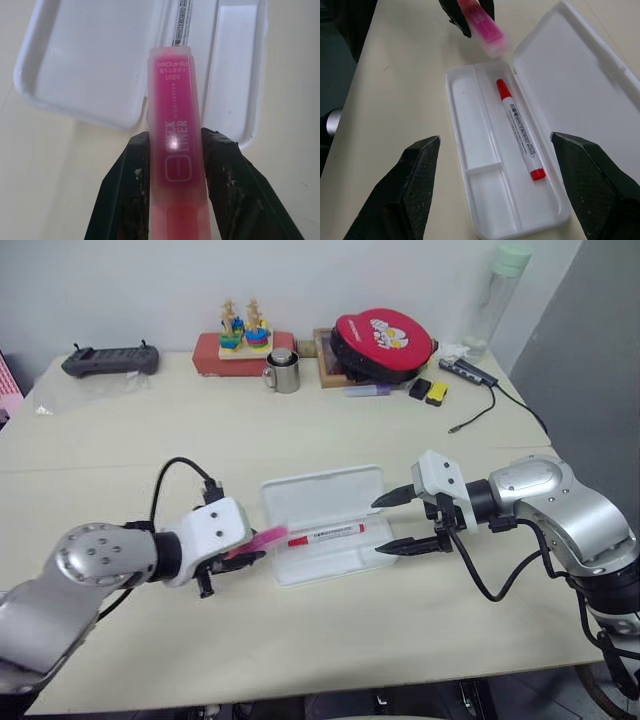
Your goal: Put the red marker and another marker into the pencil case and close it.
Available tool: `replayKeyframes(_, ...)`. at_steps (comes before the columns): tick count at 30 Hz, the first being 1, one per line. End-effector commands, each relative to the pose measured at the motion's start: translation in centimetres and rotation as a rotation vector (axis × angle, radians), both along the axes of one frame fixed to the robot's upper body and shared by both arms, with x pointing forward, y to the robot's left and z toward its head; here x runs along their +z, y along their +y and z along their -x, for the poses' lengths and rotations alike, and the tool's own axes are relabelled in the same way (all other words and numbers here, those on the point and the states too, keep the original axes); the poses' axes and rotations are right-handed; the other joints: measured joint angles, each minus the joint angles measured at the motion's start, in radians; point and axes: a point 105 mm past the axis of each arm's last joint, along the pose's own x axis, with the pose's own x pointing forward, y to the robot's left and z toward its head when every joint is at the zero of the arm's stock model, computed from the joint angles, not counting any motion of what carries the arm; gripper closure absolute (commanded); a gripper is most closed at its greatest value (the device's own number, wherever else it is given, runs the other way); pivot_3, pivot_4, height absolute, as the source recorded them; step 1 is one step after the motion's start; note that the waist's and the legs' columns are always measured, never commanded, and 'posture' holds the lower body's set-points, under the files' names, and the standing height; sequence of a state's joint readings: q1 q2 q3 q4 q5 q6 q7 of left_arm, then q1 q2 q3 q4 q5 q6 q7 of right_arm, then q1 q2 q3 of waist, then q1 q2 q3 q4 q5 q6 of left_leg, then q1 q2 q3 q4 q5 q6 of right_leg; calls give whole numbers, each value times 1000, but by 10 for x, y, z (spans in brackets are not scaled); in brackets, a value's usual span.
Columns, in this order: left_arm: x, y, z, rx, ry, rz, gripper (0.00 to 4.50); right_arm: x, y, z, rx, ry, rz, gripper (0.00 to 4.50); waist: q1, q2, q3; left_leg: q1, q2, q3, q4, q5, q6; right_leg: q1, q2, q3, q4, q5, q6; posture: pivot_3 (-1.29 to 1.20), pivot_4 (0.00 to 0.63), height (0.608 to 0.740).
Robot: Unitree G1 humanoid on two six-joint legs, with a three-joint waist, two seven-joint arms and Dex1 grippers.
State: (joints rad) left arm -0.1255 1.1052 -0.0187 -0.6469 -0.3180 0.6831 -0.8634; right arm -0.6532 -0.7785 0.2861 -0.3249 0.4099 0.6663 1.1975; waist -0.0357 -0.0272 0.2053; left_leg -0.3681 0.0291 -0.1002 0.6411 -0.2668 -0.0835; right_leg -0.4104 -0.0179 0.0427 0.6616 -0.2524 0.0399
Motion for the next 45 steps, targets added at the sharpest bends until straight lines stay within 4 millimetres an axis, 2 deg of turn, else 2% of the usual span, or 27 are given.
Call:
replayKeyframes(1, -1, -11, -7, -93, -65, -34, 3296, 9, 0, 2, 6, -40, -8, 781, 1, 0, 0, 0, 0, 0, 0, 0, 0, 0, 0, 0, 0, 1, -2, 0, 150, 740)
replayKeyframes(6, -17, -34, -10, -203, -37, -29, 3296, 17, -1, 1, 3, -48, -8, 781, 3, 1, 0, -2, 0, -1, 1, 0, 1, -1, 0, -1, 0, 1, -2, 0, 150, 740)
replayKeyframes(12, -23, -48, -13, -225, -18, 15, 3296, 21, 1, 3, 1, -44, -6, 781, 3, 0, 0, -2, 0, -1, 2, -1, 1, -1, 0, -1, 1, 0, 0, 0, 150, 740)
replayKeyframes(19, -33, -73, -16, -241, -6, 70, 3296, 18, 5, 6, -5, -41, -10, 781, 4, 0, 0, -3, 0, -1, 3, -1, 1, -1, 0, -1, 1, 1, 0, 0, 150, 740)
replayKeyframes(27, -39, -75, -15, -221, 16, 67, 3296, 14, 1, 5, -10, -39, -8, 781, 3, 0, 0, -2, 0, -2, 3, -1, 1, -1, 0, -1, 2, 1, 0, 0, 150, 740)
replayKeyframes(29, -40, -74, -15, -212, 25, 68, 2599, 13, 1, 5, -10, -38, -9, 781, 3, 0, 0, -2, 0, -2, 3, -1, 1, 0, 0, -1, 2, 1, 0, 0, 150, 740)
replayKeyframes(39, -31, -75, -23, -197, -1, 84, 766, 12, 0, 5, -11, -39, -9, 781, 3, 0, 0, -2, 0, -2, 4, -1, 1, 0, 0, -1, 2, 1, 0, 0, 150, 740)
replayKeyframes(43, 2, -70, -27, -165, -22, 194, 32, 12, -2, 2, -27, -47, -12, 781, 3, 0, 0, -2, 0, -2, 3, -1, 1, 0, 0, -1, 2, 1, -1, 0, 150, 740)
replayKeyframes(45, 13, -66, -27, -149, -23, 228, 32, 12, -3, 1, -32, -50, -12, 781, 3, 0, 0, -2, 0, -2, 4, -1, 1, 0, 0, -1, 2, 1, 0, 0, 150, 740)
